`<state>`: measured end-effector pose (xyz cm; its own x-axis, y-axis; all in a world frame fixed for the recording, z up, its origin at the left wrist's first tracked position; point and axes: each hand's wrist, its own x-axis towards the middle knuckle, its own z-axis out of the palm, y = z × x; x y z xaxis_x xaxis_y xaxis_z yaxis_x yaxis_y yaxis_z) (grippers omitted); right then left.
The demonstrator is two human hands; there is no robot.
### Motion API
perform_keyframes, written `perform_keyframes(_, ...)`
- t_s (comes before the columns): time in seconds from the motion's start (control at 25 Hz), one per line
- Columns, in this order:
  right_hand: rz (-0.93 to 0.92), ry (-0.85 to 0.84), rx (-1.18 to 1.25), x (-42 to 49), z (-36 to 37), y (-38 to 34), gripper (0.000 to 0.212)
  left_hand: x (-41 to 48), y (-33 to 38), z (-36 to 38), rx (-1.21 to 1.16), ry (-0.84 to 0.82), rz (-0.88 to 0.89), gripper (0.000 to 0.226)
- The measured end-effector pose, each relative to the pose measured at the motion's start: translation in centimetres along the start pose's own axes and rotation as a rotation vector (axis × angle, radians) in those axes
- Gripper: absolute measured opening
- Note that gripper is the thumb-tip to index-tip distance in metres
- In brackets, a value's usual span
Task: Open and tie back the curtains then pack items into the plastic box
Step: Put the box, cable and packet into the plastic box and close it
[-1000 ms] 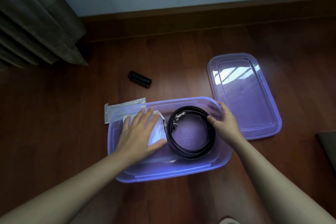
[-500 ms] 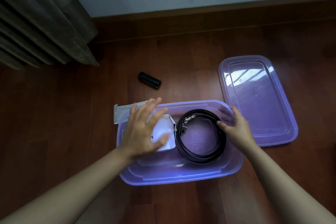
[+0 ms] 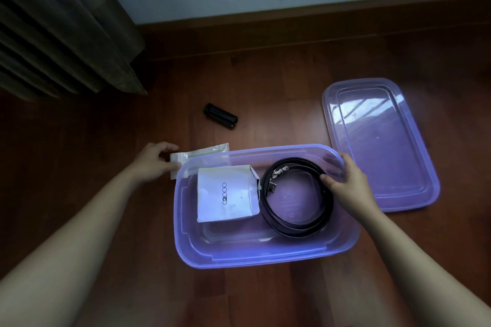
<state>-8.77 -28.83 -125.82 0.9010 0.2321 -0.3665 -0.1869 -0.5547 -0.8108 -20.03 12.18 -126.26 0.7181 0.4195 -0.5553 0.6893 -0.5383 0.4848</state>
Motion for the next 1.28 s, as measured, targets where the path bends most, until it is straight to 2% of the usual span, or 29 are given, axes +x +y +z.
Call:
perform_keyframes(0.12,0.005,0.001,-0.021,0.0,0.0,0.0,0.044,0.2,1.3,1.4,0.066,0.145,0.065,0.051)
perform_keyframes(0.28,0.001,0.008,-0.004,-0.3,-0.1,-0.6,0.041,0.3,2.2,1.0,0.075,0.095,0.086,0.045)
perform_keyframes(0.36,-0.004,0.001,-0.001,-0.4,-0.1,-0.9,0.038,0.2,2.7,0.0,0.180,0.106,0.190,0.027)
perform_keyframes(0.44,-0.003,-0.003,-0.008,-0.5,-0.1,-1.0,0.038,-0.4,4.1,-1.0,0.212,0.228,0.309,0.010)
perform_keyframes(0.56,-0.006,-0.005,-0.018,-0.6,-0.3,-1.1,0.037,-1.9,7.4,-1.5,0.114,0.368,0.464,0.008)
perform_keyframes(0.6,-0.005,0.000,-0.022,-0.6,-0.2,-1.1,0.034,-2.7,8.9,-1.3,0.053,0.392,0.530,0.008)
perform_keyframes(0.68,0.001,0.022,-0.009,-0.7,-0.2,-1.4,0.015,-4.7,11.9,-0.2,-0.077,0.376,0.747,0.008)
perform_keyframes(0.72,0.005,0.029,0.013,-0.8,-0.2,-1.5,0.017,-5.7,13.1,0.7,-0.092,0.331,0.886,0.011)
perform_keyframes(0.8,0.016,0.033,0.081,-0.8,-0.3,-1.4,0.045,-6.9,14.4,3.3,0.089,0.282,1.181,0.014)
perform_keyframes(0.88,-0.006,0.099,0.152,-0.7,-0.3,-1.4,0.055,-7.3,15.0,6.3,0.381,0.389,1.408,0.009)
perform_keyframes(0.96,-0.063,0.193,0.161,-1.0,-0.1,-1.3,0.059,-7.4,15.4,8.7,0.528,0.469,1.515,0.016)
perform_keyframes(1.12,-0.265,0.364,-0.159,-2.0,0.4,-1.4,0.068,-7.5,16.5,11.2,0.816,0.550,1.487,0.025)
perform_keyframes(1.28,-0.447,0.490,-0.453,-2.0,0.8,-1.1,0.045,-7.5,16.7,12.4,0.993,0.436,1.233,0.022)
